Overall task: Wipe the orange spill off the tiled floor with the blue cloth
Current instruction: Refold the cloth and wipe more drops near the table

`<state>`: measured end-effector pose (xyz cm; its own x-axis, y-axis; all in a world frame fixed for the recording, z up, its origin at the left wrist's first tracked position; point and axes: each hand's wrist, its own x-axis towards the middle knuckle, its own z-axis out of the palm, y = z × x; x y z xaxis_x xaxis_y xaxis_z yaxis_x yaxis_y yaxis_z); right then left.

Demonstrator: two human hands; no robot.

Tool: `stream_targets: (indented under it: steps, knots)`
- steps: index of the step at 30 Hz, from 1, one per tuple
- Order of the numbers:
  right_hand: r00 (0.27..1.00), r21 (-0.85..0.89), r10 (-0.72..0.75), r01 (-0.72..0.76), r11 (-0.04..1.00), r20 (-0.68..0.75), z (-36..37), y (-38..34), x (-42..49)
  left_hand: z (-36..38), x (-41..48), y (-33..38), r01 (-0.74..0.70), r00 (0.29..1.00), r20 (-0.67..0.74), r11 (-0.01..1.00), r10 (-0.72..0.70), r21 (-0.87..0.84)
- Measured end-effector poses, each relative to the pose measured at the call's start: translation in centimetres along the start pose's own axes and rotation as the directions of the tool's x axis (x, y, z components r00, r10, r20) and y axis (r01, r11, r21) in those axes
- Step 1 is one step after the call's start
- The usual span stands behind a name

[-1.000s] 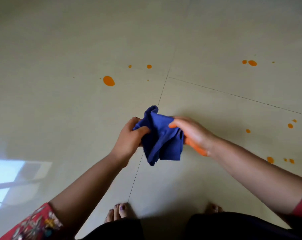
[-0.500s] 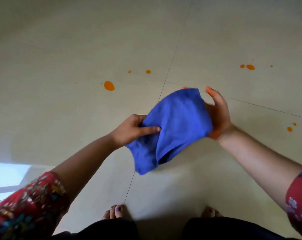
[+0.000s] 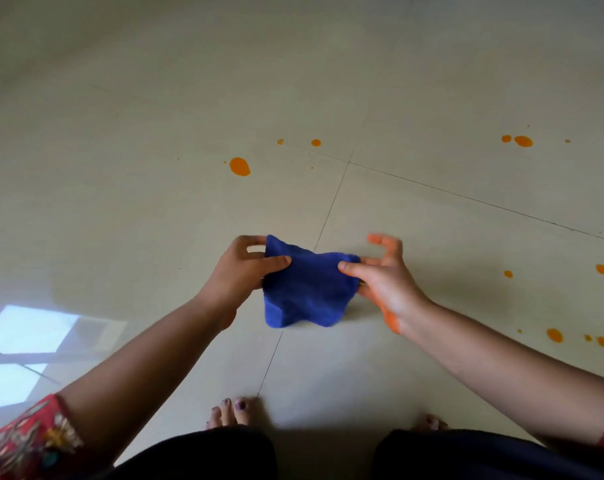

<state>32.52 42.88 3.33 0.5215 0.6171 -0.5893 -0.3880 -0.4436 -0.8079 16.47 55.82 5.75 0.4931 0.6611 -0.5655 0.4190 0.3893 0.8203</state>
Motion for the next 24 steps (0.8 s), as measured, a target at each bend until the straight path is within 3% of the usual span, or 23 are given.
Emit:
stream_targets:
  steps: [1,3,5,8,10,13,14,16,18,21,24]
  knots:
    - [0.994,-0.027,-0.103,0.104,0.994,0.047,0.2,-0.4,-0.2,-0.5,-0.3,0.1,-0.025,1.0,0.005,0.999,0.025,0.025]
    - [0.944,-0.172,-0.294,0.318,0.932,0.153,0.6,-0.9,-0.3,-1.6,-0.6,0.6,-0.119,0.993,0.059,0.935,0.105,0.333]
    - [0.87,-0.415,-0.448,0.493,0.765,0.206,0.9,-1.2,0.2,-2.2,-0.6,0.8,-0.216,0.974,0.092,0.733,0.207,0.645]
    - [0.838,-0.602,-0.453,0.537,0.591,0.303,1.4,-1.4,1.2,-2.2,-0.4,0.6,-0.306,0.941,0.137,0.611,0.309,0.73]
    - [0.839,-0.578,-0.421,0.543,0.608,0.345,1.8,-1.5,2.3,-2.6,0.5,0.8,-0.366,0.902,0.158,0.519,0.401,0.773]
    - [0.857,-0.38,-0.357,0.492,0.783,0.372,2.0,-2.6,3.5,-3.7,2.3,1.8,-0.458,0.834,0.231,0.396,0.501,0.796]
    - [0.863,-0.279,-0.327,0.446,0.85,0.385,2.0,-3.1,3.6,-3.7,2.6,2.1,-0.494,0.83,0.257,0.439,0.495,0.751]
    - [0.857,-0.156,-0.269,0.368,0.917,0.44,1.4,-3.8,3.7,-3.2,2.5,2.5,-0.509,0.857,0.255,0.662,0.447,0.55]
    - [0.836,-0.214,-0.144,0.295,0.931,0.529,1.5,-3.7,3.5,-2.4,2.4,2.9,-0.472,0.879,0.224,0.831,0.421,0.293]
    - [0.88,-0.265,-0.013,0.157,0.951,0.475,2.1,-2.4,3.7,-1.9,3.2,2.7,-0.378,0.92,0.155,0.919,0.359,0.114]
    - [0.889,-0.122,0.021,0.039,0.992,0.457,2.0,-2.4,3.8,-2.3,5.0,1.7,-0.193,0.978,0.081,0.981,0.193,-0.008]
